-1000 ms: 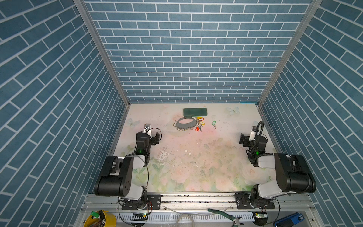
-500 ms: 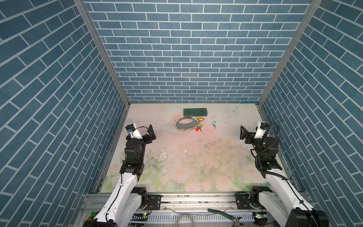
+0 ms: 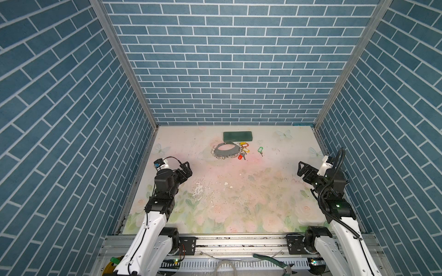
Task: Put the keys on the keyring
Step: 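Reach the left gripper to the metal keyring plate while the right arm lifts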
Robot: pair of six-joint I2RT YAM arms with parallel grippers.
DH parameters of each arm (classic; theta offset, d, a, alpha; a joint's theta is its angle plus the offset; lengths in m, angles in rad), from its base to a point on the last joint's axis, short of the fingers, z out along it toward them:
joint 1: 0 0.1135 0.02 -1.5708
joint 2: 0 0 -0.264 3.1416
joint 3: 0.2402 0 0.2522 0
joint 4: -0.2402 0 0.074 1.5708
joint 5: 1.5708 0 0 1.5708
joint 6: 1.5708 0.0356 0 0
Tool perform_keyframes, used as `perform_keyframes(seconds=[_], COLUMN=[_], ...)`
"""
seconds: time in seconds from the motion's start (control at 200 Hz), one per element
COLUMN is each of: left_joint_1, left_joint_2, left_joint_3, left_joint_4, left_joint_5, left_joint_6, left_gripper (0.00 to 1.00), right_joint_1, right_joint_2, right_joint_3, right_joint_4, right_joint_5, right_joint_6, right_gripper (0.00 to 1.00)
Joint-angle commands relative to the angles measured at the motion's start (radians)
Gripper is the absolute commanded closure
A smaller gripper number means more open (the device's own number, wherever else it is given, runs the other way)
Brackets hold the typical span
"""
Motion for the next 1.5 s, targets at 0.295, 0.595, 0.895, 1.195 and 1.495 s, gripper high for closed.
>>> perform_keyframes(seconds=[0.295,0.595,0.895,1.195,1.495], left_joint_1=[-0.283,-0.418,-0.467,-0.464,-0.456], left_joint_2=[0.649,1.071,1.447,1.646,1.709], left_joint_3=[0.561,1.031,1.504,1.755,1.779], left_joint_4=[-0.298,-0.477,-0.656,-0.761,-0.774], left_joint_5=[0.001,-0.014,-0.053,-0.066,-0.007], left_joint_6=[0.189,0.307,0.356,0.411,0.433], left_gripper=[0.0,0.0,0.0,0.0,0.01], right_joint_1=[0.001,0.0,0.001,0.001,0.001], right_joint_2=[0.085,0.117,0.138,0.163,0.152], right_joint_3=[-0.081,-0.126,-0.124,-0.124,-0.117], right_joint_4=[0.048,0.122,0.135,0.147,0.133], right_joint_5=[-0.035,-0.044,-0.057,-0.066,-0.071], right_joint_6=[0.055,0.063,0.066,0.072,0.07], right_gripper=[0.04,0.04,0.04,0.04,0.04])
